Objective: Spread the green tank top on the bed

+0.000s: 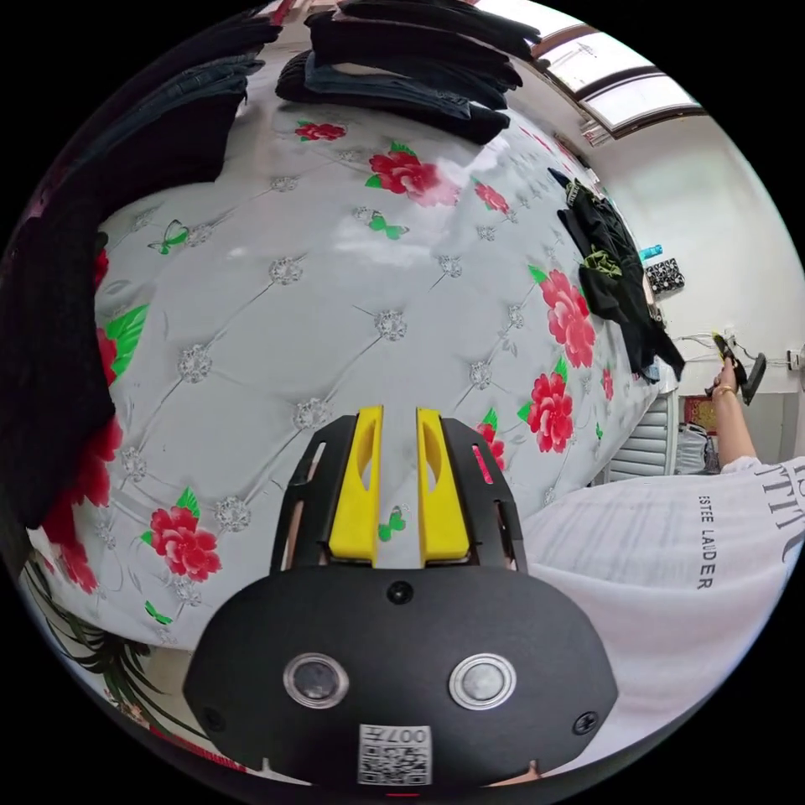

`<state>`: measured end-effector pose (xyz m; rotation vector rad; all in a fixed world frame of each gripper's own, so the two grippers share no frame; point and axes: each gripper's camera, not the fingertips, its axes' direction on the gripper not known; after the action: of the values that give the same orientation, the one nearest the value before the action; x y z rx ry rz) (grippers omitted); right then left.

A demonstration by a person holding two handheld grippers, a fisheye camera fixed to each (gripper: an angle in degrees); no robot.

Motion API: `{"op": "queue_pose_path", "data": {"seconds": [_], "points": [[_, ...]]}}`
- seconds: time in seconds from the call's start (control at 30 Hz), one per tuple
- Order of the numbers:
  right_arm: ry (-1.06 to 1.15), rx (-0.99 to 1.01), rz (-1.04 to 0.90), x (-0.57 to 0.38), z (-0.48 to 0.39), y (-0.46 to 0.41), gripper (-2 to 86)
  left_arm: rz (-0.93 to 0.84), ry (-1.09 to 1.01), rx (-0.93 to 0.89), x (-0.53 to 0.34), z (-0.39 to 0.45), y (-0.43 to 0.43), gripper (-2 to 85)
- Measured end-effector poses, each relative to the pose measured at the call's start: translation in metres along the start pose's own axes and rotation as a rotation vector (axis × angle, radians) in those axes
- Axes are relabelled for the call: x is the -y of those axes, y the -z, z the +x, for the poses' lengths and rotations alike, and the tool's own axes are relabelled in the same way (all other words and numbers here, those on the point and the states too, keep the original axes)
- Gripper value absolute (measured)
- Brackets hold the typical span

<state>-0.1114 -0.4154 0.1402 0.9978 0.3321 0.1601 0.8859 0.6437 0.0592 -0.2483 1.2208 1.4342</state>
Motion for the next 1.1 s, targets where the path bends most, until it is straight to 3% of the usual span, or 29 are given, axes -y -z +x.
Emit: {"op": "queue_pose_path", "data": {"seconds": [0.13, 0.27, 0.47, 0.57, 0.7, 0.9, 0.97, 1.1], "points": [[0.291, 0.315, -0.182, -0.029, -0.13, -0.061, 8.9, -0.03, -0.049, -0.004, 0.017, 0.016, -0.008, 7.2], [0.287, 0.447, -0.331, -0.02, -0.221, -0.123, 9.9, -0.043, -0.091, 0.025, 0.018, 0.029, -0.004, 7.5], [0.206, 0.486, -0.624, -0.017, -0.264, -0.188, 6.6, -0.047, -0.002, 0.072, -0.016, 0.011, 0.008, 6.7], [0.236, 0.423, -0.594, -0.011, -0.251, -0.158, 2.8, -0.022, 0.11, 0.01, -0.034, -0.01, 0.012, 6.4], [0.21, 0.55, -0.262, 0.022, -0.192, -0.049, 0.6, 0.023, 0.141, -0.032, -0.053, -0.022, 0.022, 5.9], [0.078, 0.699, 0.224, 0.08, -0.045, 0.181, 0.0, 0.129, 0.029, -0.027, -0.077, -0.023, 0.052, 5.3], [0.101, 0.842, 0.42, 0.08, -0.008, 0.286, 0.0, 0.169, -0.013, -0.028, -0.088, -0.023, 0.064, 5.5], [0.238, 1.104, 0.581, 0.054, 0.002, 0.418, 0.1, 0.264, -0.121, -0.073, -0.117, -0.023, 0.09, 6.1]]}}
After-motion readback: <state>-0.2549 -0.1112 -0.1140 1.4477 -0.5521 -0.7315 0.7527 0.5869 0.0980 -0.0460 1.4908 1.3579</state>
